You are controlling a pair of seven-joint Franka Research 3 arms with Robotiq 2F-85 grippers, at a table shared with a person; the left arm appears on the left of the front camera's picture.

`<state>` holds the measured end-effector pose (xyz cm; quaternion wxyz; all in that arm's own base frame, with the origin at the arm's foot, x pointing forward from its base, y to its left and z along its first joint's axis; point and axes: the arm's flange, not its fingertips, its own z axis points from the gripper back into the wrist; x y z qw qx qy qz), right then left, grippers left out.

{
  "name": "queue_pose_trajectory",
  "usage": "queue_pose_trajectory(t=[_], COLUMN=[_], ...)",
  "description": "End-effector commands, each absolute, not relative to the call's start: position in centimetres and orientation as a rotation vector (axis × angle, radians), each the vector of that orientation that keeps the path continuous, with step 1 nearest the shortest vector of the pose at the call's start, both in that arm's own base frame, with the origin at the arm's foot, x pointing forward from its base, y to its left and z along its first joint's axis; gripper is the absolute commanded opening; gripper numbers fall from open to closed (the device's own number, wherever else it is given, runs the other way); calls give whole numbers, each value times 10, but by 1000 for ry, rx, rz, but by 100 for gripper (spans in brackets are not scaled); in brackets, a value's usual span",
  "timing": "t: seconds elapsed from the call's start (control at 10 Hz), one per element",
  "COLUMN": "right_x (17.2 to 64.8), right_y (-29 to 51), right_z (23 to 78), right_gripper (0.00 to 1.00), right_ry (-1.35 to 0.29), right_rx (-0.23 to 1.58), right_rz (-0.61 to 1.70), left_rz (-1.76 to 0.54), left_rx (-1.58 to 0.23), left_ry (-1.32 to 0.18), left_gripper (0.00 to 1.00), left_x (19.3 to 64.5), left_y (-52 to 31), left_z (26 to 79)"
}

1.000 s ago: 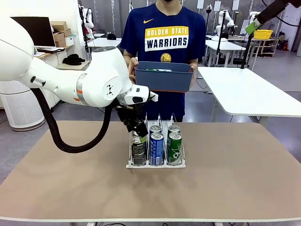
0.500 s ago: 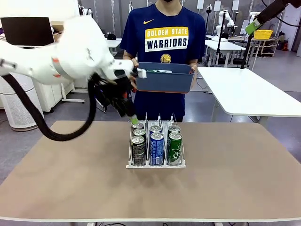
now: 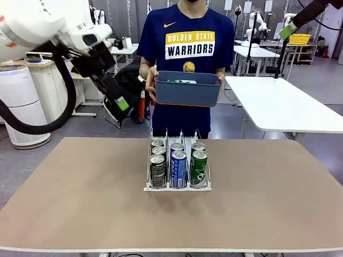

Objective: Fill the beverage cans into the dispenser.
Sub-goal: Pick up the Sprite handed by the human.

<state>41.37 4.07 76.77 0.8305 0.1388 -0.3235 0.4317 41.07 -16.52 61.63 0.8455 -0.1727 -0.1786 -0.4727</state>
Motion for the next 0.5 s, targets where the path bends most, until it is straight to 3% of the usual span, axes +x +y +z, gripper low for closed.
queue_pose_trajectory(t=[0.0,0.4], right_x=[413,413], right_y=[41,41], right_z=[767,767], right_gripper=[100,100], right_ry=[-678,-678], right_rx=[292,292], right_rz=[910,910], left_rz=[-1049,-1078], left_rx=[-430,-488], left_ry=[-404,-350], left_gripper=[100,100], left_x=[408,410], left_y=[-156,-157], left_z=[634,641])
